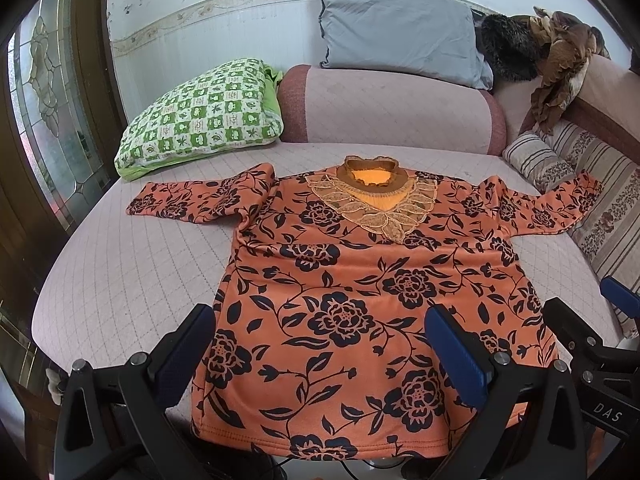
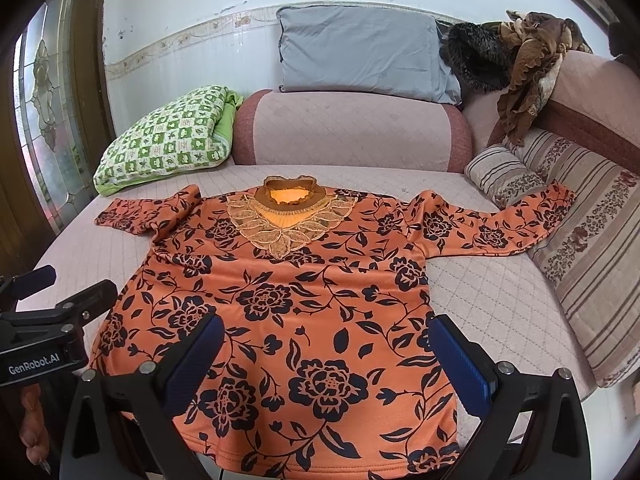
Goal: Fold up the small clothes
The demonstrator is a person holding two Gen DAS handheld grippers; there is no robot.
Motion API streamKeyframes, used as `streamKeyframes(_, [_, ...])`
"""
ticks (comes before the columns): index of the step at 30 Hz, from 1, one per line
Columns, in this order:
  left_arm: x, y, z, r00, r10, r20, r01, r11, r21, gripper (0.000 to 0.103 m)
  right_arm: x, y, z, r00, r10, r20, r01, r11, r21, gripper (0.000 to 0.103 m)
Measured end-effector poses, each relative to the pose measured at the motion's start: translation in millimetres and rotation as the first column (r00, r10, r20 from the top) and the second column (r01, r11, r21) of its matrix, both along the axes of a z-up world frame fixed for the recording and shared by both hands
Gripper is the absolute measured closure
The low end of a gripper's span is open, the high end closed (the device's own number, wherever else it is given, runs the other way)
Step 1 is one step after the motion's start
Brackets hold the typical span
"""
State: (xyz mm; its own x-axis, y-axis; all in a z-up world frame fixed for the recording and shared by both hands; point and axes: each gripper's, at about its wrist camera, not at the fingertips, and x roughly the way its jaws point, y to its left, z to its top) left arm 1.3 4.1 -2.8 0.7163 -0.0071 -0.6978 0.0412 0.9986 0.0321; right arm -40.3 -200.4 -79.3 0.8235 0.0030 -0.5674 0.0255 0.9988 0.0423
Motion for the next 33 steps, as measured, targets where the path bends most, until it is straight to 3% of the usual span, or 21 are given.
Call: streamKeyframes(33, [-2.3, 3.1, -4.4, 1.000, 0.006, -0.002, -0.006, 1.000, -0.008, 0.000, 0.9, 1.1, 1.7, 1.000, -0.001, 0.008, 0.001, 1.000, 0.000, 0.000])
